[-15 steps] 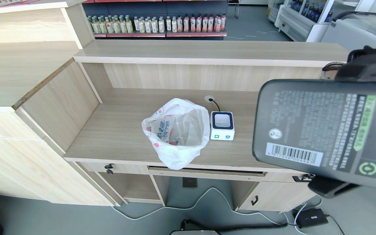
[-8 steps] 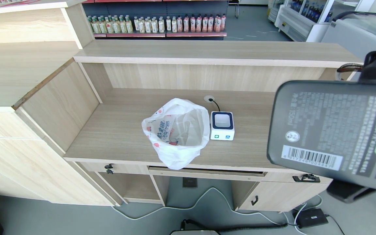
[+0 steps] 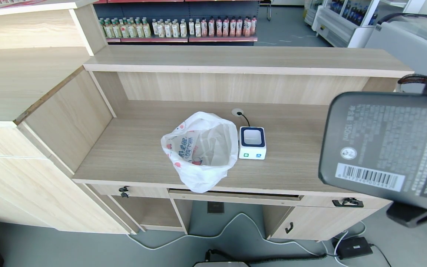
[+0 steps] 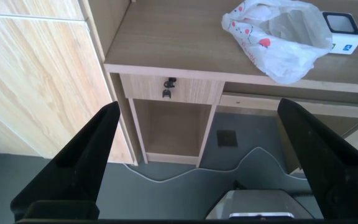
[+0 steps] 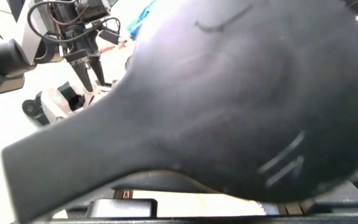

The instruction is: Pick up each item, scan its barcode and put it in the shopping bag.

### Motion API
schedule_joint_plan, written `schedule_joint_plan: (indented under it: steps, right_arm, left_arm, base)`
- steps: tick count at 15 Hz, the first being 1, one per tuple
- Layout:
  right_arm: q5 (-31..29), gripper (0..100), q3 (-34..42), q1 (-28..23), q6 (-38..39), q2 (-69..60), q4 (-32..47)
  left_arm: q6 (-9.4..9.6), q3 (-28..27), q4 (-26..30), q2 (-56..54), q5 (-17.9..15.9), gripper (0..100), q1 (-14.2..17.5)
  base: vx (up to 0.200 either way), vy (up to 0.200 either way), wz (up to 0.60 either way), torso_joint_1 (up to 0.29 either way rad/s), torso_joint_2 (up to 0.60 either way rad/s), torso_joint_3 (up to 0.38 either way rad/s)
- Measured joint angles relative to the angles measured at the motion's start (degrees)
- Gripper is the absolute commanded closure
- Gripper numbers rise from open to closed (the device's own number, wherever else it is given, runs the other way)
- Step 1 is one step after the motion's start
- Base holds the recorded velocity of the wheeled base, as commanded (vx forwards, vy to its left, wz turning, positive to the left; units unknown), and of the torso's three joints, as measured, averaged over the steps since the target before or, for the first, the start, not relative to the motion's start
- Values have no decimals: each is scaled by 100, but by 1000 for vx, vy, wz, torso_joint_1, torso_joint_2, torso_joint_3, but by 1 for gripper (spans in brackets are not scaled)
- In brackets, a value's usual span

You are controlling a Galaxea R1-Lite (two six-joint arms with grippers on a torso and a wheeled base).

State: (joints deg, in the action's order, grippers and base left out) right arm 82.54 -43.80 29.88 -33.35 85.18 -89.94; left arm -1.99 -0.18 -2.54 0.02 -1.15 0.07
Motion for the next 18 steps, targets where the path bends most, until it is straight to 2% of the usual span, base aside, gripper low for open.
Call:
schedule_joint_plan:
  steps: [1,2,4,6,8,9,11,14,18]
  right_arm:
    - [-95,100,-5,-37,65,-15,4]
    - [-522,100,1,-188,163,-39,126]
    - [-2231,100,21,-616,229,-113,863]
    - [-3944,100,-32,-1206,177,-232,1977]
    - [-5528,100,4,-1899,251,-456,3433]
    - [-6040,100,155,-2302,446,-644,4279]
    - [-6390,100,522,-2935,695,-983,4954]
    - [-6437,100,1120,-3977,750,-1304,5233]
    - [-6471,100,1335,-4730,725,-1310,5297]
  left_arm:
    - [-1,0,0,0,0,0,0]
    - [0,0,0,0,2,0,0]
    - [-1,0,0,0,2,0,0]
    - [0,0,2,0,0,0,0]
    - [0,0,0,0,0,0,-2]
    - [0,0,0,0,2,0,0]
    - [0,0,0,0,0,0,0]
    - [-1,0,0,0,0,0,0]
    - [-1,0,0,0,2,0,-2]
  base:
    - [0,0,0,0,0,0]
    - [0,0,0,0,0,0]
    - [0,0,0,0,0,0]
    - [0,0,0,0,0,0]
    - [0,0,0,0,0,0]
    - [0,0,0,0,0,0]
    - [0,0,0,0,0,0]
    - [0,0,0,0,0,0]
    - [0,0,0,0,0,0]
